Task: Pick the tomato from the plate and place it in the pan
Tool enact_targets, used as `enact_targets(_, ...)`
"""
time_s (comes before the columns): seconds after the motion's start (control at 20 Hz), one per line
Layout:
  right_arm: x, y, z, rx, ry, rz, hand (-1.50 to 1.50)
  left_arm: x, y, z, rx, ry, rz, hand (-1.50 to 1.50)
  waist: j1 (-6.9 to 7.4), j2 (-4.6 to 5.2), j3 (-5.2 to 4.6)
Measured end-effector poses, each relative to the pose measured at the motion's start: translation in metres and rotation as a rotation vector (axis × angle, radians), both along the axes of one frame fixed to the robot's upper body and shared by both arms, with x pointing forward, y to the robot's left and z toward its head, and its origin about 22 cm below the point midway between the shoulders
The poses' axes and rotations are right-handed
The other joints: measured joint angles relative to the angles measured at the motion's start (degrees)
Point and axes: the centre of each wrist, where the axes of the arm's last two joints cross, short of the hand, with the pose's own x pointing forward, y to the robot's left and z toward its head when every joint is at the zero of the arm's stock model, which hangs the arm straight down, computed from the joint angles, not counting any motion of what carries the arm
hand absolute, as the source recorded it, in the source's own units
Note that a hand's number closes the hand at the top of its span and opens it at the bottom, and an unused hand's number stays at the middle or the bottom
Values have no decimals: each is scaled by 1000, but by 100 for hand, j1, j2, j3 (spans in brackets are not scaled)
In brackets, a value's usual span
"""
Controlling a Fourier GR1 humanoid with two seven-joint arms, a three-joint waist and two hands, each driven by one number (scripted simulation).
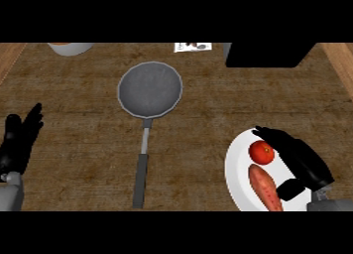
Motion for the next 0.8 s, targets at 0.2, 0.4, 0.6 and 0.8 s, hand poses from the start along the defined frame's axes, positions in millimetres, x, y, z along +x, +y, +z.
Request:
enact_targets(0.2, 8, 4, -2, -52, -84, 25, 150, -2, 0, -2, 2, -1, 0, 0, 2, -4, -12)
enact_targets(0.4, 15, 7, -7, -61, -160, 14, 150, -3, 5, -3, 1, 0, -3, 0, 9, -8, -8)
enact_targets(0.6, 19, 8, -8, -48, -181, 11, 150, 2, 2, 0, 5, -3, -2, 0, 8, -6, 2)
enact_targets(0.8, 42, -5, 2, -75, -139, 27, 150, 2, 4, 0, 3, -3, -11, 0, 42, 16, 23)
